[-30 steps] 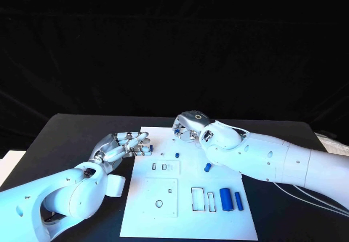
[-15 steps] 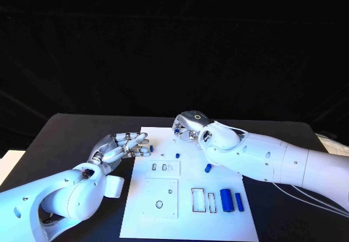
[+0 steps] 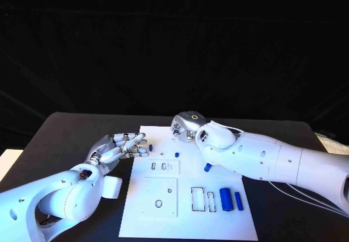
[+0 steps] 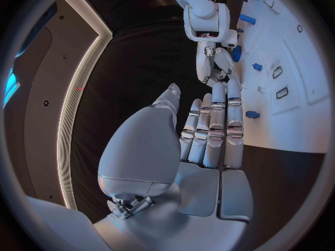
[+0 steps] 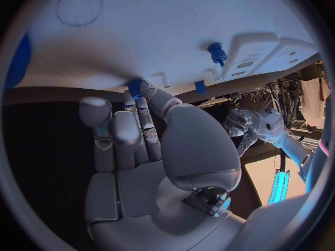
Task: Assemble the parts on the task board
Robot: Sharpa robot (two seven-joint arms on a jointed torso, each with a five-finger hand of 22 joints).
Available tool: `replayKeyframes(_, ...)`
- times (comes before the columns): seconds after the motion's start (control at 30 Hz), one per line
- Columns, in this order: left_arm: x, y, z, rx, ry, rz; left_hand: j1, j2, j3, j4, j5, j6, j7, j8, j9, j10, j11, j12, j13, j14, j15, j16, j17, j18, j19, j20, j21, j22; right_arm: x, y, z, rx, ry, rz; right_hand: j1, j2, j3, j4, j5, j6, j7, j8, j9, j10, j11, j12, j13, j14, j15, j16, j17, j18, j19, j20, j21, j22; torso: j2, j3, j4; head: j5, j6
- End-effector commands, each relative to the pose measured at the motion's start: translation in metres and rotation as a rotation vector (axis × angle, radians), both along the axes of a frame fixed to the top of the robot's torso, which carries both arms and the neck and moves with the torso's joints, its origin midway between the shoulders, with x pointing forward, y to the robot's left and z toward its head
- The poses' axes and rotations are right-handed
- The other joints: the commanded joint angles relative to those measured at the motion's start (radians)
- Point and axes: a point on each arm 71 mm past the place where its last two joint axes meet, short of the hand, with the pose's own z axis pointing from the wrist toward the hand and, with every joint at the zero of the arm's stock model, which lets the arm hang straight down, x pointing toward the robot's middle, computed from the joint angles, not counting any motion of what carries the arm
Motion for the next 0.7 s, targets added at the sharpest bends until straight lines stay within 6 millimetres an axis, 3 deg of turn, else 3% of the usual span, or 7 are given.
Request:
replayKeyframes(0.03,-0.001,-0.002,0.002,-0.01,-0.003,-0.025,-0.003,0.008,0.001,-0.004,-0.005,-0.001,0.005,-0.003,-0.001,-0.001,0.005,-0.003,-0.001,-0.009,-0.001,-0.006,0.001,0.015,0.007,0.002,-0.004,0.001,0.001,-0.001,-0.001,-0.018,0.0,-0.024,-0.005,-0.021,0.021,-0.009,0.004,-0.026,0.006,-0.009,-0.006,-0.032,0.007,-0.001,-0.006,-0.005,0.011,-0.009,-0.012,-0.013,-0.015,0.004,-0.003,-0.014,0.002,-0.0019,0.0027,-0.003,0.002)
replayKeyframes(0.13,-0.001,-0.002,0.002,-0.009,-0.003,-0.024,-0.003,0.008,0.001,-0.004,-0.005,-0.001,0.005,-0.003,-0.001,-0.001,0.005,-0.003,-0.001,-0.009,-0.001,-0.006,0.001,0.015,0.007,0.002,-0.004,0.001,0.001,-0.002,0.0,-0.006,-0.004,-0.023,-0.024,-0.057,0.016,0.004,0.004,-0.101,0.021,-0.011,-0.02,-0.139,0.03,-0.001,-0.011,-0.031,0.03,-0.074,-0.102,0.003,-0.066,0.02,-0.067,-0.111,0.003,-0.0023,0.0025,-0.004,0.003)
replayKeyframes(0.27,-0.001,-0.002,0.002,-0.009,-0.003,-0.024,-0.003,0.008,0.001,-0.004,-0.005,-0.001,0.005,-0.003,-0.001,-0.001,0.005,-0.003,-0.001,-0.009,-0.001,-0.006,0.001,0.015,0.007,0.002,-0.004,0.001,-0.002,-0.004,0.002,0.02,-0.02,-0.015,-0.022,-0.08,-0.015,0.026,0.005,-0.146,0.021,-0.008,-0.021,-0.212,0.036,0.005,-0.011,-0.047,0.038,-0.131,-0.169,0.016,-0.097,0.028,-0.114,-0.173,0.004,-0.0029,0.0048,-0.006,0.004)
replayKeyframes(0.4,0.0,0.0,0.001,-0.008,-0.002,-0.021,-0.003,0.008,0.001,-0.004,-0.005,-0.001,0.005,-0.003,-0.001,-0.001,0.005,-0.003,-0.001,-0.009,-0.001,-0.006,0.001,0.015,0.007,0.002,-0.004,0.001,-0.008,-0.01,0.007,0.069,-0.037,-0.001,-0.016,-0.084,-0.036,0.043,0.006,-0.145,0.027,-0.005,-0.018,-0.221,0.038,0.01,-0.01,-0.045,0.038,-0.146,-0.18,0.017,-0.098,0.03,-0.121,-0.181,0.005,-0.0022,0.0054,-0.007,0.007)
replayKeyframes(0.53,0.001,0.003,0.001,-0.005,-0.002,-0.014,-0.003,0.008,0.001,-0.004,-0.005,-0.001,0.005,-0.003,-0.001,-0.001,0.005,-0.003,-0.001,-0.009,-0.001,-0.006,0.001,0.015,0.007,0.002,-0.004,0.001,-0.016,-0.021,0.014,0.116,-0.037,0.004,-0.019,-0.085,-0.055,0.066,0.009,-0.136,0.029,-0.003,-0.015,-0.211,0.037,0.019,-0.008,-0.042,0.038,-0.152,-0.182,0.016,-0.095,0.031,-0.123,-0.183,0.006,-0.0028,0.0016,-0.008,0.012)
replayKeyframes(0.7,0.002,0.006,0.0,-0.001,-0.002,-0.006,-0.003,0.008,0.0,-0.006,-0.005,-0.001,0.005,-0.005,-0.001,-0.002,0.006,-0.005,-0.001,-0.011,0.0,-0.007,0.003,0.015,0.007,0.002,-0.005,0.001,-0.025,-0.04,0.024,0.175,-0.014,-0.005,-0.025,-0.087,-0.078,0.096,0.035,-0.124,0.029,-0.002,-0.013,-0.187,0.035,0.034,-0.007,-0.036,0.035,-0.154,-0.176,0.015,-0.088,0.031,-0.123,-0.182,0.005,0.0002,-0.0035,-0.01,0.019)
